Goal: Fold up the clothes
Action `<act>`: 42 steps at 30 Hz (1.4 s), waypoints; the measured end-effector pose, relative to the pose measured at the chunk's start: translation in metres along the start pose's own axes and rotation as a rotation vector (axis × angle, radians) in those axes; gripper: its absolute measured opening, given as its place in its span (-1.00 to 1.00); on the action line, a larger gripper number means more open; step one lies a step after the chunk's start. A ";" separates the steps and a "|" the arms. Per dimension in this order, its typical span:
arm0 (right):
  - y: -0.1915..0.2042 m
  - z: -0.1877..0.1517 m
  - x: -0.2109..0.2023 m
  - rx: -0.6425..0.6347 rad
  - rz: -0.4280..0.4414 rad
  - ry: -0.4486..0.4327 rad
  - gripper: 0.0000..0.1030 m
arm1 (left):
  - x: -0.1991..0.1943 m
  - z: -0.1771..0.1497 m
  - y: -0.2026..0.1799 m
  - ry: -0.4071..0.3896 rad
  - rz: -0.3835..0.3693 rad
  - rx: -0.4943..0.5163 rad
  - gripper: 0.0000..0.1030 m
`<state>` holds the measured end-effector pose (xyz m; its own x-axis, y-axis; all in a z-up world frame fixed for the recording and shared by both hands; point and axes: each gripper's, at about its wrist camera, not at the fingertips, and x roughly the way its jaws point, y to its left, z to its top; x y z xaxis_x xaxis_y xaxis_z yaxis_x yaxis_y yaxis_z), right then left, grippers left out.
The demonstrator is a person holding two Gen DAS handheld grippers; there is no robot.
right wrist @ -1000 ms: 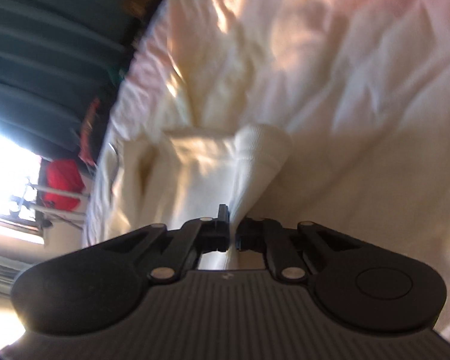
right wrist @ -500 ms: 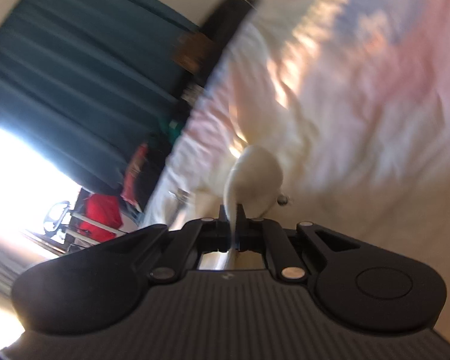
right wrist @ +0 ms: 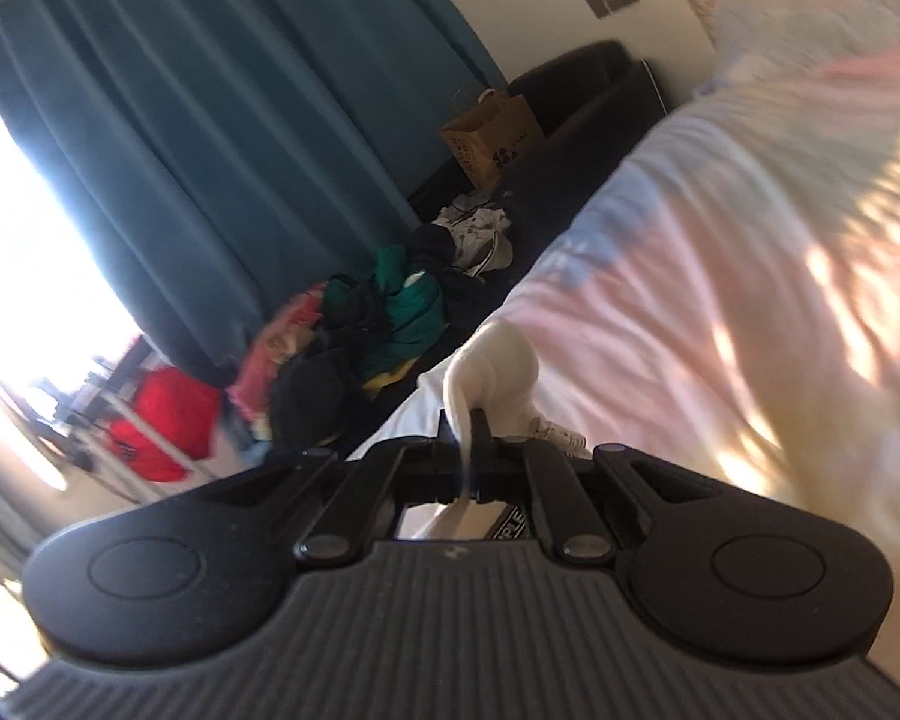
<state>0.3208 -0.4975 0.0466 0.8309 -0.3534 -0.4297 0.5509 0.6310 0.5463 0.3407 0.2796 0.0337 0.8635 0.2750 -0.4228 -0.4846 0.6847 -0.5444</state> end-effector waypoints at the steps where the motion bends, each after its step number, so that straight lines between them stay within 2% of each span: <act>1: 0.012 -0.004 0.023 -0.024 -0.020 0.000 -0.89 | 0.024 -0.005 -0.013 0.008 0.023 0.037 -0.95; 4: 0.027 -0.028 0.086 -0.096 -0.092 0.032 -0.89 | 0.097 -0.032 -0.035 0.063 0.114 0.101 -0.95; 7: 0.025 -0.052 0.134 -0.142 -0.150 0.074 -0.89 | 0.150 -0.062 -0.046 0.120 0.202 0.173 -0.94; 10: 0.014 -0.066 0.158 -0.142 -0.163 0.106 -0.87 | 0.179 -0.081 -0.051 0.162 0.228 0.229 -0.91; 13: 0.007 -0.072 0.164 -0.148 -0.141 0.111 -0.86 | 0.185 -0.087 -0.045 0.198 0.229 0.240 -0.81; 15: 0.005 -0.071 0.161 -0.126 -0.110 0.116 -0.75 | 0.174 -0.084 -0.038 0.217 0.196 0.245 -0.74; 16: 0.003 -0.071 0.160 -0.115 -0.095 0.119 -0.64 | 0.168 -0.083 -0.034 0.227 0.177 0.252 -0.61; 17: 0.001 -0.068 0.157 -0.085 -0.057 0.140 -0.44 | 0.159 -0.081 -0.032 0.233 0.162 0.264 -0.52; 19: -0.003 -0.063 0.139 -0.051 0.036 0.144 -0.15 | 0.138 -0.075 -0.026 0.239 0.140 0.284 -0.04; 21: -0.007 -0.059 0.113 -0.041 0.100 0.120 0.41 | 0.113 -0.067 -0.019 0.246 0.122 0.268 0.13; 22: -0.010 -0.057 0.100 -0.018 0.123 0.114 0.52 | 0.098 -0.063 -0.013 0.253 0.112 0.257 0.20; 27: -0.038 -0.059 0.032 0.123 0.198 0.141 0.53 | 0.024 -0.057 0.027 0.324 0.053 0.132 0.51; 32: -0.069 -0.089 -0.022 0.170 0.213 0.218 0.53 | -0.027 -0.066 0.080 0.388 0.030 -0.066 0.56; 35: -0.086 -0.109 -0.032 0.201 0.210 0.299 0.53 | -0.034 -0.079 0.108 0.365 0.057 -0.184 0.55; 38: -0.094 -0.126 -0.029 0.224 0.189 0.340 0.53 | -0.022 -0.091 0.122 0.369 0.050 -0.271 0.46; 41: -0.093 -0.134 -0.015 0.207 0.203 0.342 0.51 | -0.006 -0.095 0.119 0.312 0.025 -0.270 0.36; 42: -0.089 -0.135 -0.011 0.170 0.195 0.313 0.37 | 0.002 -0.095 0.115 0.293 0.016 -0.247 0.28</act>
<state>0.2524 -0.4566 -0.0948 0.8717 0.0056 -0.4900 0.4119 0.5332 0.7389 0.2733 0.2947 -0.0980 0.7965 0.0553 -0.6021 -0.5474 0.4889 -0.6792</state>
